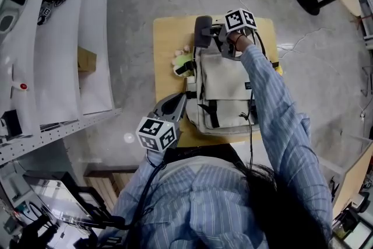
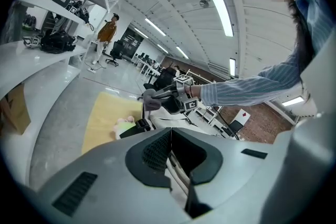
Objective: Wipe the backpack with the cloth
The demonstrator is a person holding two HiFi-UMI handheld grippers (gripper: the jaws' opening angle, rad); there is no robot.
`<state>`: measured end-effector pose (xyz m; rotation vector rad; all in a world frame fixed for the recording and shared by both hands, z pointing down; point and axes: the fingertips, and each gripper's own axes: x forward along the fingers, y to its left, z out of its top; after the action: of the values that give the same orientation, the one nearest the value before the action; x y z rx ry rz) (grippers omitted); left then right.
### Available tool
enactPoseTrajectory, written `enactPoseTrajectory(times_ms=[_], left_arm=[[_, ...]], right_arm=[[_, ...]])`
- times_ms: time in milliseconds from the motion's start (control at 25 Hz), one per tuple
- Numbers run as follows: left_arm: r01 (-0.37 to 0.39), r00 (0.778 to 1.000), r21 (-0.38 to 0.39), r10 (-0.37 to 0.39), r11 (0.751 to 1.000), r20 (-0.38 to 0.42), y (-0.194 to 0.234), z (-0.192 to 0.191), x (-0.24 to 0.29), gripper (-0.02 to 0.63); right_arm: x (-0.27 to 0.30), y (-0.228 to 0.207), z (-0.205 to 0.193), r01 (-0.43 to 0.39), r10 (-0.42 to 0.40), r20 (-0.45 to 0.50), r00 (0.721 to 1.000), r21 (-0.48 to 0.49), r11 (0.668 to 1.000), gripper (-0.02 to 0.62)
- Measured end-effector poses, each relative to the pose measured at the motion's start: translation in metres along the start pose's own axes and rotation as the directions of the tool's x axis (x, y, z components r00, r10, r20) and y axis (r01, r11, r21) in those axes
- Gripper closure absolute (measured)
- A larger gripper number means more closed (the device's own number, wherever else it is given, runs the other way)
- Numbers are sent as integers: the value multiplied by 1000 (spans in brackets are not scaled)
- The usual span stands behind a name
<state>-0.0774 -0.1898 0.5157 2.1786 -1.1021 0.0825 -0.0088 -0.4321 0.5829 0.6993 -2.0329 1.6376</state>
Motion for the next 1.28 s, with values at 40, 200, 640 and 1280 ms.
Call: enactPoseTrajectory(times_ms=[40, 200, 640, 1280], left_arm=[[7, 1000, 4, -7, 1000, -3, -2, 0, 2, 601], [38, 999, 22, -38, 999, -17, -11, 3, 13, 601], [97, 993, 64, -93, 993, -76, -37, -10, 33, 601], [84, 996, 112, -78, 990, -53, -94, -14, 45, 601]], right_arm=[[-9, -5, 5, -8, 8, 27, 1000, 25, 1000, 502], [-53, -37, 21, -12, -10, 154, 988, 138, 990, 502], [-194, -158, -10, 85, -205, 333, 920, 343, 936, 502], [-255, -121, -62, 3, -71, 382, 922, 175, 985, 502]])
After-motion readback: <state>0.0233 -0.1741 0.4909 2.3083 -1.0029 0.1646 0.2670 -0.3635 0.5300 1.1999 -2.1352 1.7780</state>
